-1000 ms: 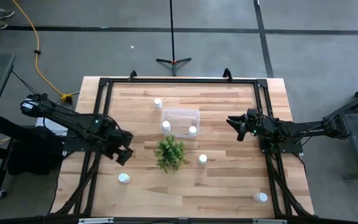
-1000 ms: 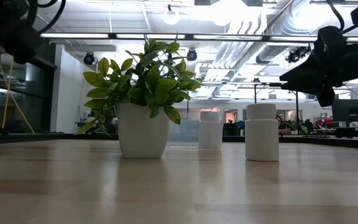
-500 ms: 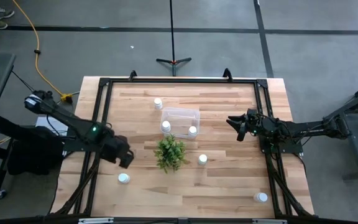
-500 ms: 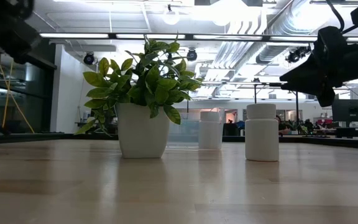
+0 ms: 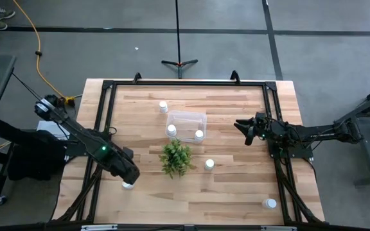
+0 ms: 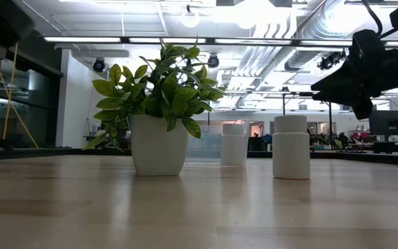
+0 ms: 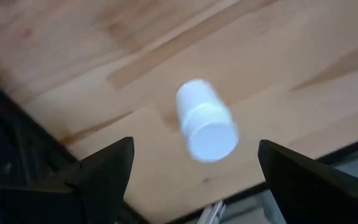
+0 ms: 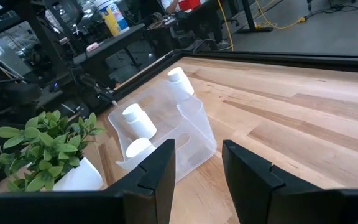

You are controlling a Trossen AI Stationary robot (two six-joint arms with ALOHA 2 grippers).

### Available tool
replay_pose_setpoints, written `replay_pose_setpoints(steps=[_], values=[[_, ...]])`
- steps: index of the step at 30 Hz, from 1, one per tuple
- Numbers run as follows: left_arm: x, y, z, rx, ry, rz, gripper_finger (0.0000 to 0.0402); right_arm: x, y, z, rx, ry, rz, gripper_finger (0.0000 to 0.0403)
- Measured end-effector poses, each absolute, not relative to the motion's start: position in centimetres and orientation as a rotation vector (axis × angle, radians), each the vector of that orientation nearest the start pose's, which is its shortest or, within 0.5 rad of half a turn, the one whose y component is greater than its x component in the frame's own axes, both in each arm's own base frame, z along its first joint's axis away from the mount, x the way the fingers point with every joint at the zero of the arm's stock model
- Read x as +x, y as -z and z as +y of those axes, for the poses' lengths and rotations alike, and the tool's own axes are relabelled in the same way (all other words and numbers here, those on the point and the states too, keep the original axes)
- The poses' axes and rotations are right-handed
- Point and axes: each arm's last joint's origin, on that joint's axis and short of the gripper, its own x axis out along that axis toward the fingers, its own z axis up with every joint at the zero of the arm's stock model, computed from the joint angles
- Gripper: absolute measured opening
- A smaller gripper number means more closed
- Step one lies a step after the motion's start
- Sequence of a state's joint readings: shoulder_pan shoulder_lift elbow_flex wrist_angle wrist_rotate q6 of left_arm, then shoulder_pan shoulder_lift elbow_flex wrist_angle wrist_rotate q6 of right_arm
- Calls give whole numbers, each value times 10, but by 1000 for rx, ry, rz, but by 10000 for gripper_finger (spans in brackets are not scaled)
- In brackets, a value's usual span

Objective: Pick and place pill bottles into a basket
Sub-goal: Put the white pill bottle in the transparent bin

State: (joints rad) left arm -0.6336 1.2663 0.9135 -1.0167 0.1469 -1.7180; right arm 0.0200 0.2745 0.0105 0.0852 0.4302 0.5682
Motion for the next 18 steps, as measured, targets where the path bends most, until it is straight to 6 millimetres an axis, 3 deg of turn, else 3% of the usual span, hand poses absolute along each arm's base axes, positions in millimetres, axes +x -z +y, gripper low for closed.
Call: replay_pose_setpoints(steps=[6,13,18], values=[[185,-224,-142,-923,-592,1490,378,111,-152,-10,518,448,55,124],[185,-210,-148,-855,-606,1651,378,111,-152,-10,516,448,56,124],[188,-208,-152,-866,-569,1646,378,111,-152,-10,508,451,61,124]])
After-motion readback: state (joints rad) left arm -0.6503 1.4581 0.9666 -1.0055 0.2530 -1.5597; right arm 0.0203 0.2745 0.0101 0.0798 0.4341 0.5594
